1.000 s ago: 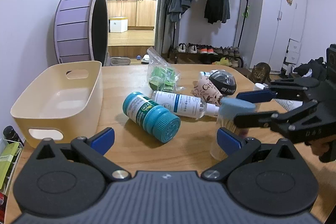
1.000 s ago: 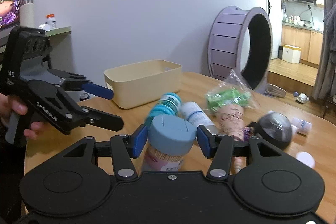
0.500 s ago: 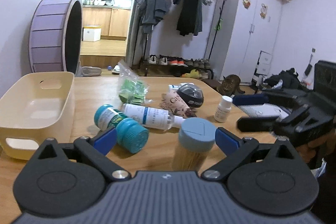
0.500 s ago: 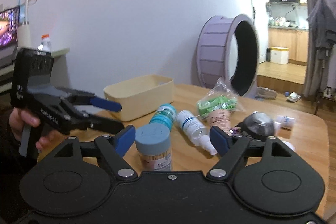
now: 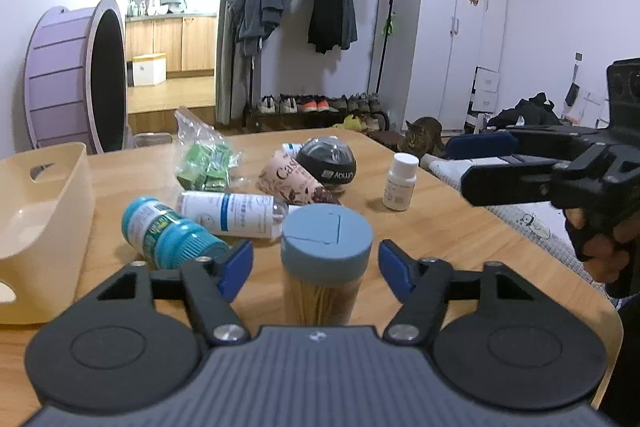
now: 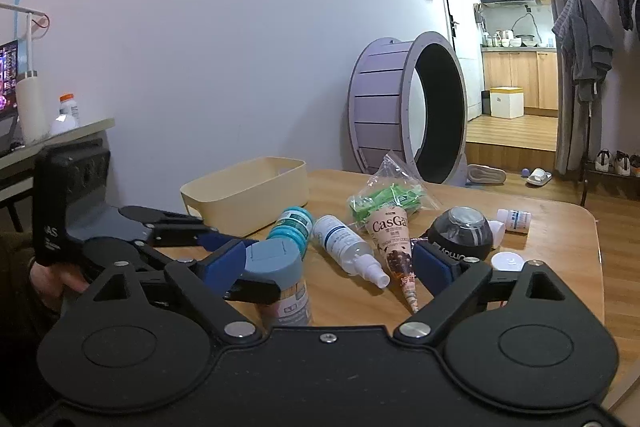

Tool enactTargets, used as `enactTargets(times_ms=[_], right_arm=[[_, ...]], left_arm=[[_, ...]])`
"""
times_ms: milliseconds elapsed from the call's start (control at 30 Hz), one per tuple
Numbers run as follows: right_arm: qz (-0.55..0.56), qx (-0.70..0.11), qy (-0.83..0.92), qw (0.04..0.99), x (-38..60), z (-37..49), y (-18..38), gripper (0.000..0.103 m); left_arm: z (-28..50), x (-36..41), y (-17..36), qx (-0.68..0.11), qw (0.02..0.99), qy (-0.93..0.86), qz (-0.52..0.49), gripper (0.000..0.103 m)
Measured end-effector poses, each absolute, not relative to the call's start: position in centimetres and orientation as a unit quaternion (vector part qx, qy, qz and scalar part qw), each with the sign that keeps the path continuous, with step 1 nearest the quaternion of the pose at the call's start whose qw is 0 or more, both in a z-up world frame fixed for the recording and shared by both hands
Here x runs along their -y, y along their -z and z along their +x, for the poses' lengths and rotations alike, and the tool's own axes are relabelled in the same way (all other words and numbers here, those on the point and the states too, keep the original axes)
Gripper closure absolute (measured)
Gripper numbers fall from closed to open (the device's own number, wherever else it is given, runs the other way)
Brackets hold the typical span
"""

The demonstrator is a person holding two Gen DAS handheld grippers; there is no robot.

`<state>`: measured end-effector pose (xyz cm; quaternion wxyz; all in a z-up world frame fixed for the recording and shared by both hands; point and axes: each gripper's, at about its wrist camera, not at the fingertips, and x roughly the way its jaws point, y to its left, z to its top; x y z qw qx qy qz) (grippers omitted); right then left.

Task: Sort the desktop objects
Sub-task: 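Lift the toothpick holder toward the left gripper while the left gripper grasps it, then carry the toothpick holder into the cream basket and open the left gripper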

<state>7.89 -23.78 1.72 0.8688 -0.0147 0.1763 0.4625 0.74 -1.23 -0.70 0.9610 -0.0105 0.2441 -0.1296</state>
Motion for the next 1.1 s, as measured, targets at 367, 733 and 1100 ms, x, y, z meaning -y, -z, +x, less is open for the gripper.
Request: enactTargets(times_ms=[367, 733, 1100], right_arm=[[-0.009, -0.165, -0.466, 0.869, 23.4, 7.7, -2.2, 0.013], [-0.006, -0.154, -0.496, 0.855, 20.5, 6.9, -2.7, 0.013], [-0.021, -0.174, -0.51, 0.843, 18.6, 6.7, -1.9, 0.013]], left_arm=[[0.5, 1.4, 0.6, -0.218, 0.967, 0.132, -0.002, 0.055], [-1.3, -7.1, -5.3, -0.156, 0.987, 0.032, -0.026, 0.055], [0.4, -16.6, -4.9, -0.182, 0.977, -0.099, -0.044, 0.054]])
